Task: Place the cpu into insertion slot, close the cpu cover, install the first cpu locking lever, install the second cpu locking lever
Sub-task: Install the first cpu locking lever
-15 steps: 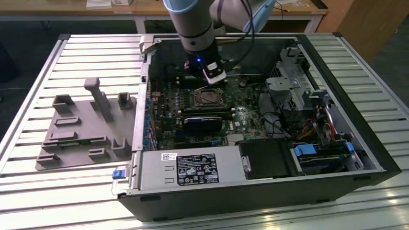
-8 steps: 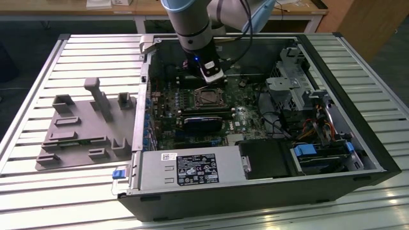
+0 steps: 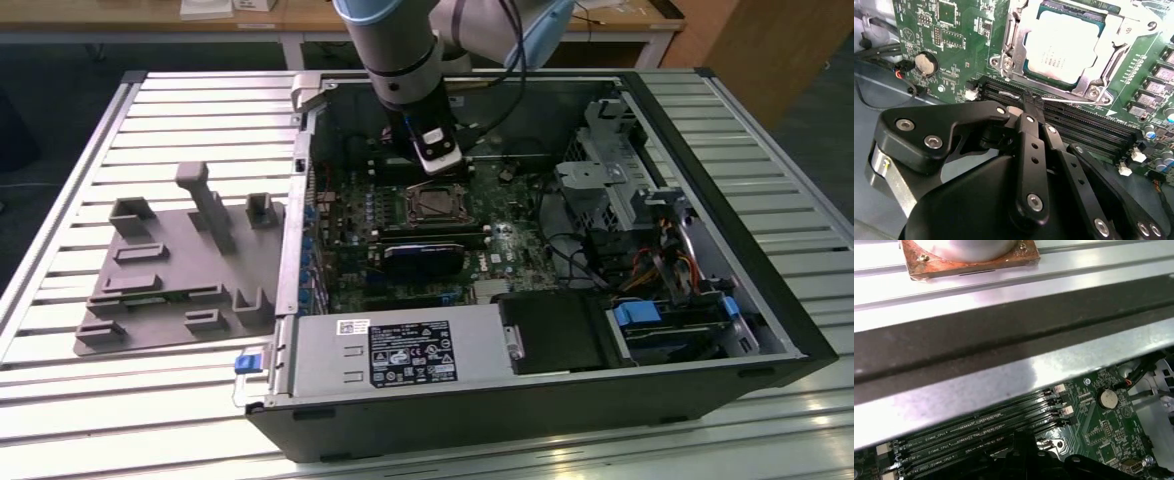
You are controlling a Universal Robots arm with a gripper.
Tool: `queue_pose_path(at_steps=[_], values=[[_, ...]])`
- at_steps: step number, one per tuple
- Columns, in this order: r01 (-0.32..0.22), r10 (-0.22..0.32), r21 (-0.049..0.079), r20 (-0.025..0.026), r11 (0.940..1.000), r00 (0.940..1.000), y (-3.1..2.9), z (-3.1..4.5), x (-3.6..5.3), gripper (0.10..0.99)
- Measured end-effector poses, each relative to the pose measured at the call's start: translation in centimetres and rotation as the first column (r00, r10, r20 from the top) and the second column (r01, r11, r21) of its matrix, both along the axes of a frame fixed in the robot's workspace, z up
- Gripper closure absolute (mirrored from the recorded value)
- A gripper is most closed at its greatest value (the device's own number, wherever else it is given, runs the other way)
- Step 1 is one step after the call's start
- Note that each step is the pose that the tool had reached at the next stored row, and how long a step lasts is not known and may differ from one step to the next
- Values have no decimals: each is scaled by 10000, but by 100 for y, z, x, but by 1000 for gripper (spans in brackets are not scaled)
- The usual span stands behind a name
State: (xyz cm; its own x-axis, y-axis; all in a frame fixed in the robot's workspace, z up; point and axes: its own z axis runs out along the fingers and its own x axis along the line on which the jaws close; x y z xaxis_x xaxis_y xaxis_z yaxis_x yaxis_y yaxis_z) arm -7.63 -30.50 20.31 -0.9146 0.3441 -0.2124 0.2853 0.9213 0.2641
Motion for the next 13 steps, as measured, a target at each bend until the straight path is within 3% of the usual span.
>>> queue_pose_path(at_steps=[13], values=[[619, -619, -27, 9, 9981, 9981, 48, -32, -26, 984]])
